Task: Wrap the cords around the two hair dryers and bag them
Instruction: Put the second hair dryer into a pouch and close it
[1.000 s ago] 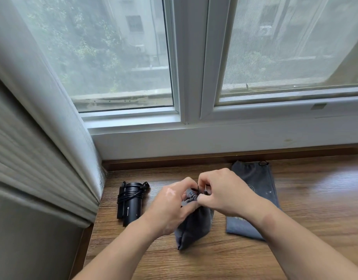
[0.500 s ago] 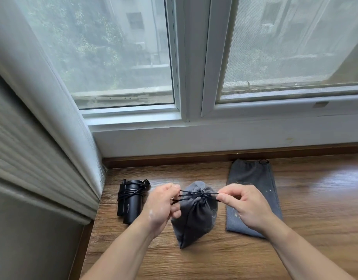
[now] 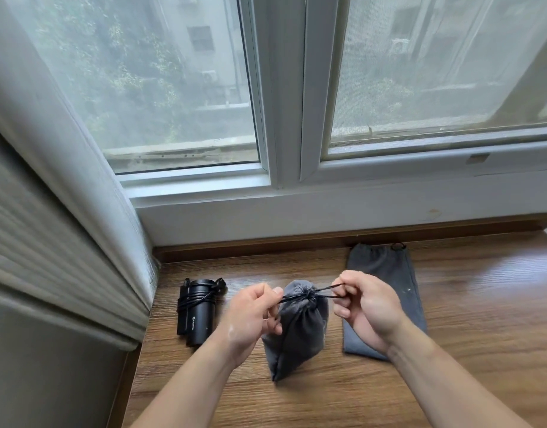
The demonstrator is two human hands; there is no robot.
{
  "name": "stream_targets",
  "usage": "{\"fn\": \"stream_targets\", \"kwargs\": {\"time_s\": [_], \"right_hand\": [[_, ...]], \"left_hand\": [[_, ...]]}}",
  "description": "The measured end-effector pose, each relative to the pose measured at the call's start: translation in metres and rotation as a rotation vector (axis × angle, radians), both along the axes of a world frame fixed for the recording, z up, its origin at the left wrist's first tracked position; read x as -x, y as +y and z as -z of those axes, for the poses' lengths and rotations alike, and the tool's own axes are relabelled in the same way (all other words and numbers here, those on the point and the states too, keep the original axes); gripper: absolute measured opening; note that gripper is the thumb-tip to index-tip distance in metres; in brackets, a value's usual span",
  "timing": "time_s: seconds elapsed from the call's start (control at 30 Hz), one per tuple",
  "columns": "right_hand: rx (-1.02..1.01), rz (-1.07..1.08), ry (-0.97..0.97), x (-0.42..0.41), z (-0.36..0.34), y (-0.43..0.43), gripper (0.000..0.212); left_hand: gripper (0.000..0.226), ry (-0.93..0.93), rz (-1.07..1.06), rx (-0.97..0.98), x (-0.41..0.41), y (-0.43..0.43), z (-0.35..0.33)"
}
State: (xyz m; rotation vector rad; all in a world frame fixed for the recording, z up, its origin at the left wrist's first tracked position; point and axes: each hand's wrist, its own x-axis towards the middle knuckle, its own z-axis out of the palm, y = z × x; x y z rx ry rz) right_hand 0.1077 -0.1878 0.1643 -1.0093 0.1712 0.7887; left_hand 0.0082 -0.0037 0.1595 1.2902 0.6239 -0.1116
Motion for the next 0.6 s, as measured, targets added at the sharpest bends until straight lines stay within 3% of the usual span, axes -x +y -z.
{"fn": "stream_targets", "kwargs": {"time_s": [0.13,0.2,0.27,0.37,0.5,0.6], "right_hand": [[0.039,0.02,-0.048,0.004,0.011,-0.005,0.046],[0.078,-0.045,-0.204,-0.001,0.013,-0.008,0.042],[0.101,-0.153,-0.416,-0.008,0.008,-0.011,0.025],[0.175,-0.344,-0.679,-0.014,0.005,-0.005,0.029],[0.165,-0.432,-0.765,-0.013,0.001,0.008,0.024],[0.2,-0.453,-0.792,-0.014,0.006,0.013,0.035]], "left_hand": [[0.047,-0.012,-0.005,-0.057,0.004,0.008,0.004],[0.046,-0.042,0.023,-0.065,0.008,0.009,0.006],[0.036,-0.097,0.063,-0.082,0.012,0.01,0.009],[0.032,-0.159,0.119,-0.137,0.015,0.013,0.009],[0.06,-0.06,0.141,-0.475,0.015,0.002,0.015],[0.056,-0.049,-0.013,-0.712,0.012,-0.013,0.022]]}}
